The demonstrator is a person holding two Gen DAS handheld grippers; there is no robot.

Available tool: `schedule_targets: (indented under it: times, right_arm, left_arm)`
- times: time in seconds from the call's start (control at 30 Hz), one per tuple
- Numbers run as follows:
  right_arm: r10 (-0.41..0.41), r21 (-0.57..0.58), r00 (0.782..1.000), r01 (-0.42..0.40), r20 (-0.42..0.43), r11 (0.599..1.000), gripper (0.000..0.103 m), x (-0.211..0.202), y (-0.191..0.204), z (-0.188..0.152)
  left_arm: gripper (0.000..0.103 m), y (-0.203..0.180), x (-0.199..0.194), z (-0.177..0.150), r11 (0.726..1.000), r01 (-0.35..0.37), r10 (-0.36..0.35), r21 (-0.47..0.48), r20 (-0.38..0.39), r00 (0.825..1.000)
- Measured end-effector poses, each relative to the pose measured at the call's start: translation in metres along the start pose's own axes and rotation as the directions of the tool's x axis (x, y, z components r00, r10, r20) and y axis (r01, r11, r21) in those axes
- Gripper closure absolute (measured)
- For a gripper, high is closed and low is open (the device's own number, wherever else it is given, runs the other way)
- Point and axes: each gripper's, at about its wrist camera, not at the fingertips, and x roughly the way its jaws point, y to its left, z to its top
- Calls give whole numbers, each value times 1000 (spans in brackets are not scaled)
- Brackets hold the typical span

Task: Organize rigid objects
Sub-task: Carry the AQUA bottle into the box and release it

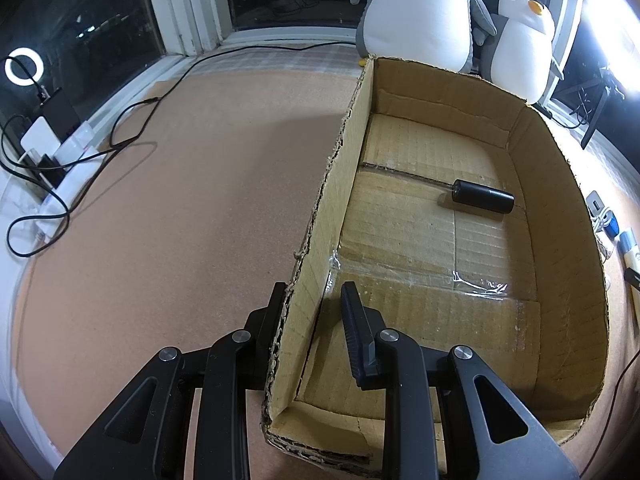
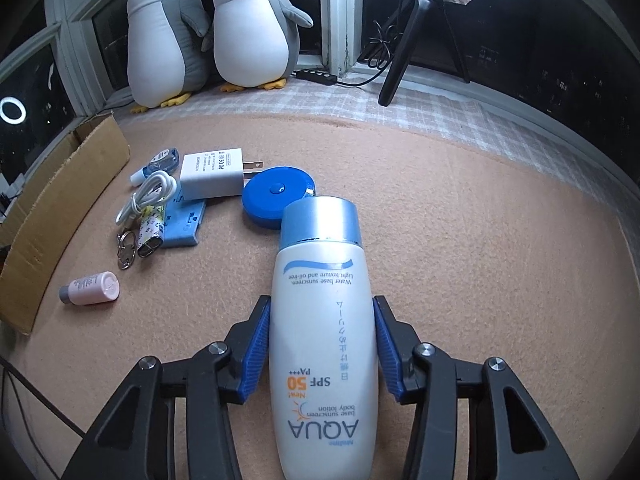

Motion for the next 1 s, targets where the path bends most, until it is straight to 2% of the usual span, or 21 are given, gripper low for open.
schedule_targets:
  times: [0.2,0.47,0.63,1.0]
  right_arm:
    - [16,15,1000,-16,13,1000,59,-13,4,5]
    - [44,-31,997,-42,66,999,59,-45,36,31]
    - [84,-86,991,-75,103,993,59,-59,73,52]
    - [249,-176,965,-233,78,956,59,-63,169,85]
  left_arm:
    - [78,0,0,1,1000,2,-2,-1,1,1000]
    - [78,1,0,1,1000,6,-6,-2,2,1000]
    - [78,1,0,1,1000,9,-9,-4,2,1000]
    - [78,1,0,1,1000,17,-17,-2,3,1000]
